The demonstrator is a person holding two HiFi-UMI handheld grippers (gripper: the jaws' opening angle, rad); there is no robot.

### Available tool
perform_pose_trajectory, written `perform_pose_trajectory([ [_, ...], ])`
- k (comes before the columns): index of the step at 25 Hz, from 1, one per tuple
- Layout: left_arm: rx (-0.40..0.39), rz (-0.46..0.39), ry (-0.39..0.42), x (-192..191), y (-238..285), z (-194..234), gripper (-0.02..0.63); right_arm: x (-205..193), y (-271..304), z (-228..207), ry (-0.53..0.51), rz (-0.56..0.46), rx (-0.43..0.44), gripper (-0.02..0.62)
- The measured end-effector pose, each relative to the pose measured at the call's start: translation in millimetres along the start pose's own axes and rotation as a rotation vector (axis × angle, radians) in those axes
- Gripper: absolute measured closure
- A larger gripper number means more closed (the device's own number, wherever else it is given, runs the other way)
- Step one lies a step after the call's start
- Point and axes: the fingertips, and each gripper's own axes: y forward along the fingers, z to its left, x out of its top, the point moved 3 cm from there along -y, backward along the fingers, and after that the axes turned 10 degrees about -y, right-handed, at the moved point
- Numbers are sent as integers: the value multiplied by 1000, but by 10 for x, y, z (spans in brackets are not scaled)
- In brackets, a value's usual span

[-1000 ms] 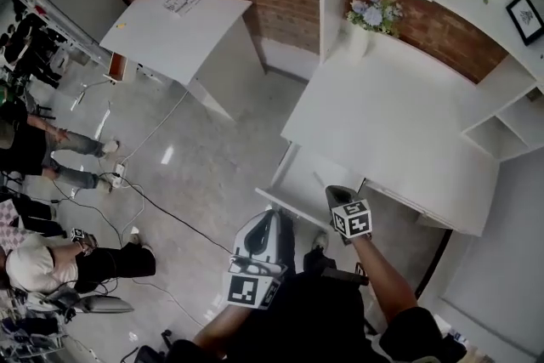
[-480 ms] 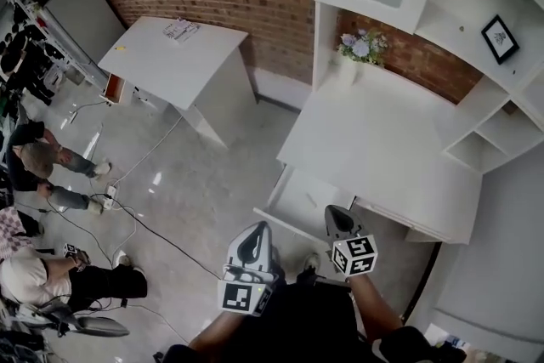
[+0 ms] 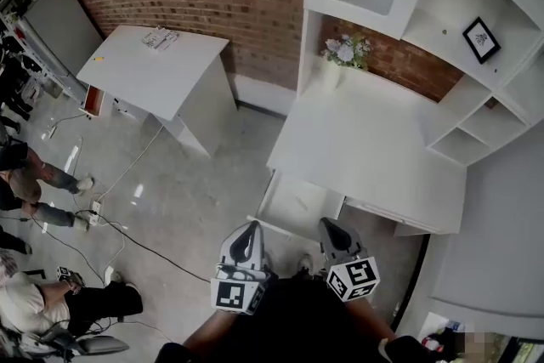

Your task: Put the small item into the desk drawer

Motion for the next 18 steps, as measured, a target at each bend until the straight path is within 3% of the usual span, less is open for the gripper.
perform_pose_trajectory([
  [6,-35,31,-18,-16,36,42,581,207,-123,133,14,-31,-33,581],
  [18,-56,41,-58,-110,-24,82,581,156,-142,294,-6,-34,-56,581],
])
